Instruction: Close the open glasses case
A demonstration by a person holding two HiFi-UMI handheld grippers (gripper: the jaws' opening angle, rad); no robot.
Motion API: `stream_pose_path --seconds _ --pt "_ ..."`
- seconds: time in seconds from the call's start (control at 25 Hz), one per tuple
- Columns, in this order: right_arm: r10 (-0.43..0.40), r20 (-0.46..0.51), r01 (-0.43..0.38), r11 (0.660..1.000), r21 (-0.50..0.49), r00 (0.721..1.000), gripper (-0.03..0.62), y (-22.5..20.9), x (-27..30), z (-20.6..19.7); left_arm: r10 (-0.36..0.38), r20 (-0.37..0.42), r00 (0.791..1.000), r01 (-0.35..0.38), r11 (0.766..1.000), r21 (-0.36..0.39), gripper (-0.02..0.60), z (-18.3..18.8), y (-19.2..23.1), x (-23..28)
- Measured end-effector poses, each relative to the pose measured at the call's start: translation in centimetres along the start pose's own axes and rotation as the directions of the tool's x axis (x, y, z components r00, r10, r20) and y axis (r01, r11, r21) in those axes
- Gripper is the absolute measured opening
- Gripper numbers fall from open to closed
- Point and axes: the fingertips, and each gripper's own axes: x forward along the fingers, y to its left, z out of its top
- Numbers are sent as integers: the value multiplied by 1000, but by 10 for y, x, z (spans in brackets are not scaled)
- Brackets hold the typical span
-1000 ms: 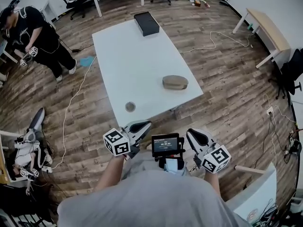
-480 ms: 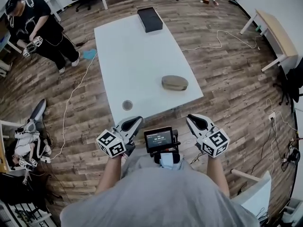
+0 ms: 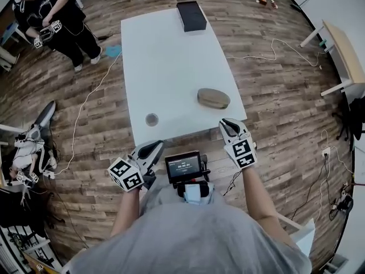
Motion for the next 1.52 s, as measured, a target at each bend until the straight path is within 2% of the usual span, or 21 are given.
stream_pose_path --seconds 0.08,0.2,0.32,0.44,0.8,1.08,1.2,1.4,1.52 --pt "-82 -55 74 988 -139 995 34 -11 14 -9 17 -4 1000 -18 1000 -8 18 -4 2 -5" --pt "-183 -101 141 934 -329 978 34 -22 36 -22 49 -7 999 -49 999 -13 18 -5 5 -13" --pt "-243 -118 165 874 -458 963 34 -27 55 -36 83 -8 997 -83 996 -30 18 -6 5 -20" --pt "-269 -139 153 824 -545 953 34 -33 73 -46 96 -14 995 -96 995 -27 18 -9 6 -25" --pt "-295 -225 88 764 -640 929 35 -55 114 -75 128 -35 991 -129 991 -38 18 -7 10 -22" --pt "-321 -223 56 674 -737 920 49 -53 127 -79 148 -38 988 -150 988 -44 18 -10 12 -27" --pt "-329 -238 49 670 -741 914 74 -55 133 -82 156 -42 987 -158 986 -50 18 -11 15 -27" --pt "-322 -266 27 681 -732 909 75 -56 139 -88 154 -47 987 -156 987 -32 18 -14 18 -28" --pt "-310 -275 17 691 -723 910 75 -54 140 -91 164 -46 985 -167 985 -48 18 -14 19 -27"
